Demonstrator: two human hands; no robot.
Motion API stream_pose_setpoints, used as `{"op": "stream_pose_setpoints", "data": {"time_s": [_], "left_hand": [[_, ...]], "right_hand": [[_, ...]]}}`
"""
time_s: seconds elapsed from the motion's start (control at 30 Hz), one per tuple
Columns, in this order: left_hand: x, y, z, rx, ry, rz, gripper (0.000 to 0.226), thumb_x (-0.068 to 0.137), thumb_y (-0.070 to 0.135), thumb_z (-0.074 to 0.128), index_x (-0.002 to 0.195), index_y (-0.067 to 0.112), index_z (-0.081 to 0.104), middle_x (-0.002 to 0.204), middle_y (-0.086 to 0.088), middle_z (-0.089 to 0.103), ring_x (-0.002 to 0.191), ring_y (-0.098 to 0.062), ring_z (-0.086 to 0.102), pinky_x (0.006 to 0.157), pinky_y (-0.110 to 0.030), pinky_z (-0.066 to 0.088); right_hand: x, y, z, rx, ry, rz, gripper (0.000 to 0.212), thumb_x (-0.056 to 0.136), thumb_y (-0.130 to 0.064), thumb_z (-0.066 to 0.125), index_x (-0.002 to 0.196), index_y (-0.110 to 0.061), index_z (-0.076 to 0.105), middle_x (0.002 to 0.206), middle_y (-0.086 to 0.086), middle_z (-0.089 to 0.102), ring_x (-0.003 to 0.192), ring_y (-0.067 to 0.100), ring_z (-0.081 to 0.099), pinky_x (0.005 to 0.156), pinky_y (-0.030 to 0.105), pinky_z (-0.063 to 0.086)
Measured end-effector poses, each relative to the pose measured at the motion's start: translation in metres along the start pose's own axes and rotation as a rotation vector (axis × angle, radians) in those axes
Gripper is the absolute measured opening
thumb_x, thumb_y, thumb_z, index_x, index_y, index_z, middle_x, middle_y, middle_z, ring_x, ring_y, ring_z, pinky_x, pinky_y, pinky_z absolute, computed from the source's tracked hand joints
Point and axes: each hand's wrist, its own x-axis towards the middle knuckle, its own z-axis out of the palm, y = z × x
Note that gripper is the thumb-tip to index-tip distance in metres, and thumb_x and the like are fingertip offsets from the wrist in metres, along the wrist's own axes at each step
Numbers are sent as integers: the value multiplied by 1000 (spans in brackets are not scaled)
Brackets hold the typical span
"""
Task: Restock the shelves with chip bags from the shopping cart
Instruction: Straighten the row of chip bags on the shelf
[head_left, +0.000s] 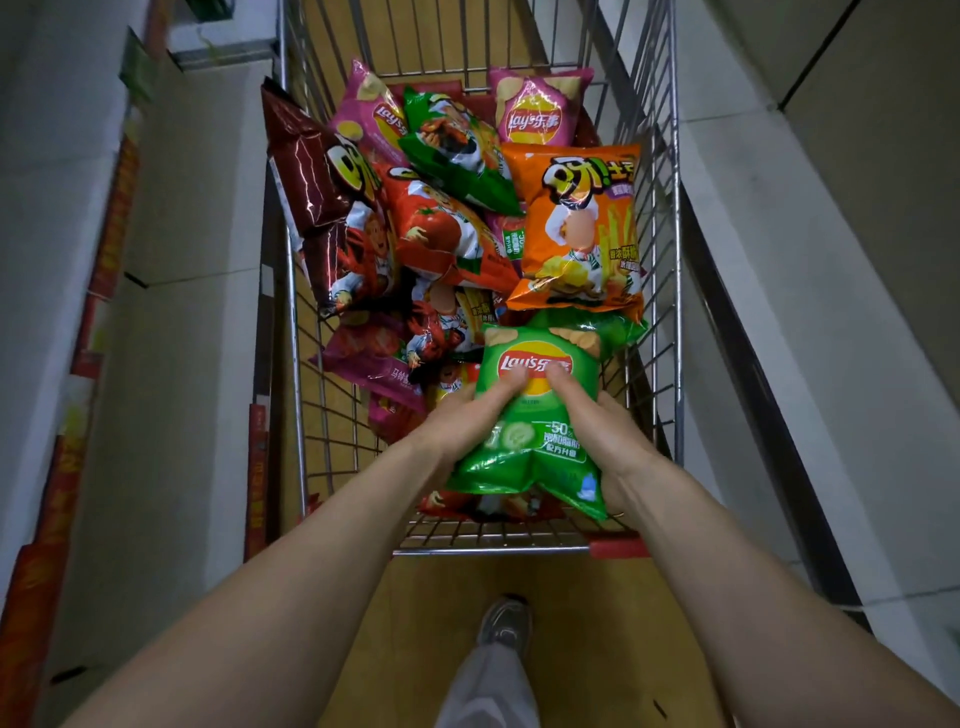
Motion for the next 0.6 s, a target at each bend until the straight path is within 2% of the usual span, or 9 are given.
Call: {"op": "stream_pose_setpoints", "data": {"time_s": [0.07, 0.13, 0.23, 0.3, 0.37, 0.4, 0.47, 0.53, 0.6], "left_hand": [[3, 0, 0, 75, 145, 23, 61, 85, 71, 47, 116, 22, 65, 115, -8, 69, 98, -25, 69, 95, -43, 51], [11, -6, -4, 178, 259, 14, 55, 96, 57, 41, 128, 16, 57, 126, -9, 59, 108, -23, 59, 102, -37, 43], [18, -20, -7, 167, 177, -97, 42, 94, 44, 55, 122, 13, 52, 120, -13, 57, 98, -21, 56, 89, -30, 43], [20, -26, -9, 148, 132, -154, 70, 87, 50, 64, 137, 4, 47, 134, -12, 53, 117, -26, 53, 95, -30, 40], [23, -29, -13, 137, 83, -197, 94, 68, 56, 76, 139, 2, 47, 138, -14, 53, 125, -32, 52, 106, -40, 40], [25, -30, -16, 121, 59, -207, 102, 55, 58, 82, 135, 2, 52, 133, -17, 58, 120, -33, 57, 106, -46, 42], [23, -31, -23, 55, 0, -250, 108, 35, 59, 90, 122, 3, 60, 116, -17, 68, 105, -33, 66, 99, -49, 49], [12, -25, -26, -33, -52, -267, 78, 51, 53, 82, 110, 5, 64, 102, -16, 72, 89, -29, 69, 87, -44, 54], [2, -22, -33, -98, -90, -265, 56, 63, 49, 74, 99, 8, 67, 90, -13, 73, 75, -25, 70, 73, -37, 56]], "right_hand": [[4, -3, -4, -45, 5, -13, 39, 87, -39, 70, 117, -20, 55, 108, 10, 70, 91, 28, 71, 79, 45, 59], [8, -3, -9, -80, 52, 4, 40, 87, -38, 70, 118, -18, 56, 109, 10, 69, 94, 29, 69, 83, 46, 57], [10, 1, -15, -48, 83, 101, 61, 81, -49, 71, 128, -13, 54, 109, 12, 70, 88, 30, 71, 75, 43, 60], [13, 6, -17, -58, 66, 143, 75, 77, -60, 69, 132, -13, 53, 111, 10, 69, 91, 28, 71, 78, 41, 59], [11, 6, -15, -112, 29, 146, 74, 80, -66, 62, 133, -14, 53, 113, 6, 67, 95, 22, 68, 77, 34, 57], [11, 6, -16, -155, 17, 140, 76, 81, -67, 58, 137, -16, 50, 120, 5, 63, 105, 21, 64, 84, 34, 54], [11, 4, -18, -239, 4, 121, 86, 82, -70, 53, 147, -17, 39, 146, 5, 46, 133, 24, 44, 108, 39, 35], [8, -1, -17, -277, -38, 79, 88, 82, -72, 50, 150, -19, 34, 155, 6, 34, 142, 24, 32, 115, 40, 23], [0, -6, -16, -307, -80, 51, 85, 83, -72, 48, 149, -20, 36, 154, 5, 36, 141, 23, 33, 115, 39, 22]]}}
